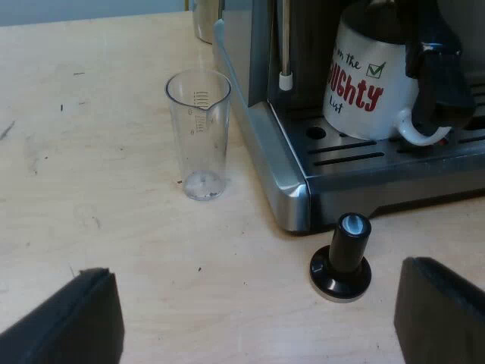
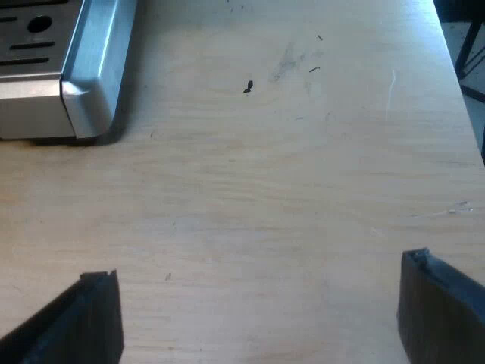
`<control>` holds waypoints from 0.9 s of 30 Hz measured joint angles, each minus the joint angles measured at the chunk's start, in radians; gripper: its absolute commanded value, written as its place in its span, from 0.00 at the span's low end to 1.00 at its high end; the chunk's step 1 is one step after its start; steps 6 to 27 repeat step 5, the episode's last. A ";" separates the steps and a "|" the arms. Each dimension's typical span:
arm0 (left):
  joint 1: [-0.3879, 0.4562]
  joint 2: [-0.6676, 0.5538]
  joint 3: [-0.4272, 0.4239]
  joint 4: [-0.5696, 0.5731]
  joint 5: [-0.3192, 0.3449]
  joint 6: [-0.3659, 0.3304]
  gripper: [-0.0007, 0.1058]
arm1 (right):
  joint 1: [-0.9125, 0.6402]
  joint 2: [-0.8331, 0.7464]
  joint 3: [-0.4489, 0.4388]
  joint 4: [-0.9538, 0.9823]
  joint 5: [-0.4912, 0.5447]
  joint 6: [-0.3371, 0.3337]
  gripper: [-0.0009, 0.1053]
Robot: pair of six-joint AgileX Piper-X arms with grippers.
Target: Place mug into machine
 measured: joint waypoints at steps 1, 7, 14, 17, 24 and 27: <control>0.000 0.000 0.000 0.000 0.000 0.000 0.85 | 0.000 0.000 0.000 0.000 0.000 0.000 0.72; 0.000 0.000 0.000 0.000 0.000 0.000 0.85 | 0.000 0.000 0.000 0.000 0.000 0.000 0.72; 0.000 0.000 0.000 0.000 0.000 0.000 0.85 | 0.000 0.000 0.000 0.000 0.000 0.000 0.72; 0.000 0.000 0.000 0.000 0.000 0.000 0.85 | 0.000 0.000 0.000 0.000 0.000 0.000 0.72; 0.000 0.000 0.000 0.000 0.000 0.000 0.85 | 0.000 0.000 0.000 0.000 0.000 0.000 0.72; 0.000 0.000 0.000 0.000 0.000 0.000 0.85 | 0.000 0.000 0.000 0.000 0.000 0.000 0.72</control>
